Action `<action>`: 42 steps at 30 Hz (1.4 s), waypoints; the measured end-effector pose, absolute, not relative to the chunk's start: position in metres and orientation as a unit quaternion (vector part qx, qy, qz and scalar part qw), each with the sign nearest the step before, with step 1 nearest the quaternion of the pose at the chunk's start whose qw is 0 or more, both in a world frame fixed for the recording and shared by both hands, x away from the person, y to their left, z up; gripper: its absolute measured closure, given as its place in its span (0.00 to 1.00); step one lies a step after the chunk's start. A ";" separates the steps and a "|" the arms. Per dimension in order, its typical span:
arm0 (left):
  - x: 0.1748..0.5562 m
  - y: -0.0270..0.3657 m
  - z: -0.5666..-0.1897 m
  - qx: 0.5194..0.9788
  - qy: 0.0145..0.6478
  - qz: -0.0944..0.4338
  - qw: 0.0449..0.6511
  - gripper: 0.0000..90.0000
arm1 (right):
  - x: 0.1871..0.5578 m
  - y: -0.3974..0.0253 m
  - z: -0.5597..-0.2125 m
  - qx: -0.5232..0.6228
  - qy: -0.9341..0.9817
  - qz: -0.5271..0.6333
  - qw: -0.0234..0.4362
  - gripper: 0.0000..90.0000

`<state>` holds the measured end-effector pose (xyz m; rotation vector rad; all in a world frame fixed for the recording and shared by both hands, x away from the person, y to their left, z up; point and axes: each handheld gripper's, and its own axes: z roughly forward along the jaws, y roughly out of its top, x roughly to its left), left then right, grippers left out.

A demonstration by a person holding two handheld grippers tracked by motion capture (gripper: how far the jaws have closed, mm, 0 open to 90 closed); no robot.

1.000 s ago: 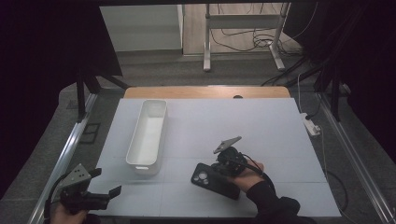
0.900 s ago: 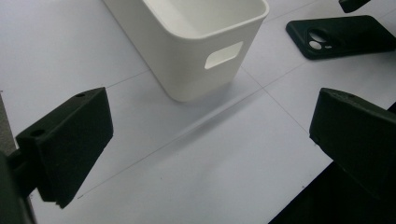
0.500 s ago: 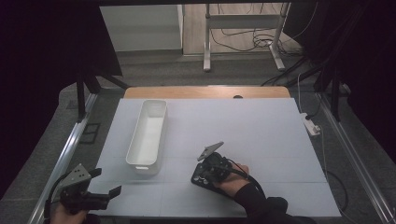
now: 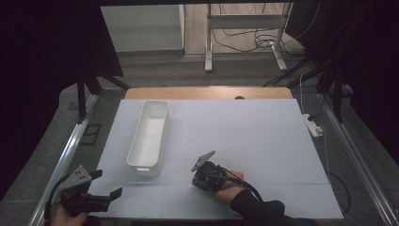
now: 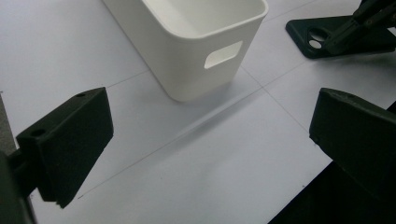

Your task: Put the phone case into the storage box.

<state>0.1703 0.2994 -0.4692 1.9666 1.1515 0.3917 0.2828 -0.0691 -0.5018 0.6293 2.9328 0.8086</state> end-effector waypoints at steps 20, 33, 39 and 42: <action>0.170 0.299 -0.469 0.779 0.455 0.156 0.402 0.00 | 0.292 -0.071 -0.510 0.208 0.946 0.245 0.037 1.00; 0.170 0.299 -0.469 0.779 0.455 0.155 0.402 0.00 | 0.317 -0.091 -0.508 0.250 0.935 0.247 0.056 1.00; 0.171 0.299 -0.469 0.779 0.456 0.155 0.402 0.00 | 0.324 -0.098 -0.508 0.264 0.930 0.248 0.059 1.00; 0.170 0.299 -0.469 0.779 0.455 0.155 0.402 0.00 | 0.323 -0.097 -0.507 0.264 0.930 0.249 0.059 0.98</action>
